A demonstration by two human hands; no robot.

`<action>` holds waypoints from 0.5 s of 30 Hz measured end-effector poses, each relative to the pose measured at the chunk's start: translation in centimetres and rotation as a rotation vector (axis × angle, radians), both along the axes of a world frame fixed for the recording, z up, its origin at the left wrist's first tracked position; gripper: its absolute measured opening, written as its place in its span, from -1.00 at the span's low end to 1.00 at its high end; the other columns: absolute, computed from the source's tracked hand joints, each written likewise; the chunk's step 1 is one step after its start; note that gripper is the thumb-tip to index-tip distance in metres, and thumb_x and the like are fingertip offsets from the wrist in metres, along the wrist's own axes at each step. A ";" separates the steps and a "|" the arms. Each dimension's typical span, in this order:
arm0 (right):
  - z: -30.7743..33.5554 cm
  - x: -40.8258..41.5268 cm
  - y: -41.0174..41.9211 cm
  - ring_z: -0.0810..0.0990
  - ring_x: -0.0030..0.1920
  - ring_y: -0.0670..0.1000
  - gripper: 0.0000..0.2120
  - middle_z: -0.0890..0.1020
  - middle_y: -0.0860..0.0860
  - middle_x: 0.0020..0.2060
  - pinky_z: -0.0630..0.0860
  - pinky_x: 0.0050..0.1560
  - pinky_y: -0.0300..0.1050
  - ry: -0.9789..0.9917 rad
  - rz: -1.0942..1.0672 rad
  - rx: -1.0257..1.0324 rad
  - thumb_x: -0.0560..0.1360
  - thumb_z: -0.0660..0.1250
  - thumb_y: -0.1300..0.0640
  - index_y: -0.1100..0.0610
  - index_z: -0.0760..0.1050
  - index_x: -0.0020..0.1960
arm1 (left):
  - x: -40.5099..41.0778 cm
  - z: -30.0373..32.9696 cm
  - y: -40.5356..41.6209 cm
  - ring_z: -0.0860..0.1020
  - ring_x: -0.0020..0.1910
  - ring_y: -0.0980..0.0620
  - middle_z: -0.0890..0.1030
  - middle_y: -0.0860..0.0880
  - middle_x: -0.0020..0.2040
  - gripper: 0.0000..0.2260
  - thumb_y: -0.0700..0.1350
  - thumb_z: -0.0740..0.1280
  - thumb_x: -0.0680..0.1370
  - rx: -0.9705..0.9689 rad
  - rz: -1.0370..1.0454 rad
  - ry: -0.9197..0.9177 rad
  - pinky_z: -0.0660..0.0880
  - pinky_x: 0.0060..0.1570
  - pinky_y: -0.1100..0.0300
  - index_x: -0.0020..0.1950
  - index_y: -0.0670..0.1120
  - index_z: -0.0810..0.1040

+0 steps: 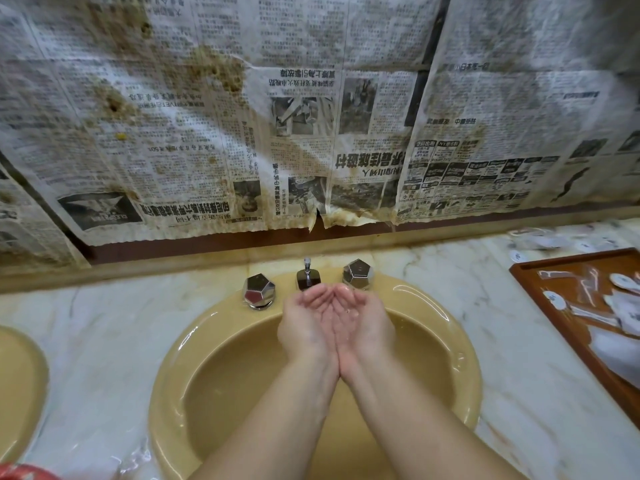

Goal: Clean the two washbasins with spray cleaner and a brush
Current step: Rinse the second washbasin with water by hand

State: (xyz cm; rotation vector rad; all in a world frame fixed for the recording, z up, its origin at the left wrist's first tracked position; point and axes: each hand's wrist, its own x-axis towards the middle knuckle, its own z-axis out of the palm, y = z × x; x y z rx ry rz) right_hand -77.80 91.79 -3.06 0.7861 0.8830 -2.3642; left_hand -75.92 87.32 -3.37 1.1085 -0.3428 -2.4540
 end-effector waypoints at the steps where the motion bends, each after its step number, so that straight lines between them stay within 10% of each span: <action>1: 0.8 -1.2 -0.1 0.69 -0.12 0.13 -0.80 0.68 0.19 -0.18 0.62 0.17 -0.01 0.043 -0.008 -0.004 0.58 0.21 0.29 0.33 0.59 -0.09 | -1.3 0.9 0.0 0.64 -0.18 -0.16 0.63 -0.27 -0.14 -0.77 -0.23 0.18 0.60 -0.037 -0.044 0.023 0.58 0.18 0.01 -0.10 -0.30 0.58; 4: 1.7 -5.4 0.2 0.67 -0.17 0.09 -0.82 0.70 0.16 -0.19 0.64 0.06 -0.04 0.160 0.025 0.167 0.57 0.25 0.30 0.32 0.62 -0.08 | -4.8 1.9 -0.6 0.69 -0.10 -0.09 0.70 -0.19 -0.07 -0.77 -0.28 0.17 0.61 -0.304 -0.249 -0.031 0.63 0.14 0.04 0.00 -0.29 0.62; 10: -2.0 -10.9 2.2 0.53 0.15 0.03 -0.67 0.60 -0.02 0.23 0.48 0.08 -0.19 0.843 0.715 1.402 0.55 0.34 0.08 -0.04 0.62 0.30 | -4.0 -1.2 -5.4 0.62 0.07 0.03 0.68 0.07 0.13 -0.74 -0.06 0.19 0.66 -1.595 -0.828 -0.525 0.54 0.14 0.08 0.21 0.05 0.65; 12: -3.5 -11.8 2.4 0.38 0.43 0.14 -0.54 0.39 0.06 0.49 0.38 0.39 -0.03 0.997 0.968 1.597 0.58 0.33 0.02 -0.11 0.46 0.48 | -2.6 -3.0 -5.6 0.45 0.42 -0.05 0.50 -0.04 0.46 -0.64 -0.04 0.18 0.67 -1.807 -1.101 -0.579 0.37 0.43 0.02 0.45 -0.01 0.50; 15: -5.1 -12.6 2.2 0.43 0.39 0.17 -0.50 0.42 0.10 0.43 0.47 0.29 0.01 1.105 1.142 1.719 0.61 0.30 0.03 -0.14 0.36 0.54 | -1.4 -4.9 -5.0 -0.07 0.65 -0.03 0.02 -0.09 0.67 -0.46 0.06 0.11 0.71 -2.036 -1.301 -0.553 -0.14 0.61 0.00 0.64 -0.13 0.14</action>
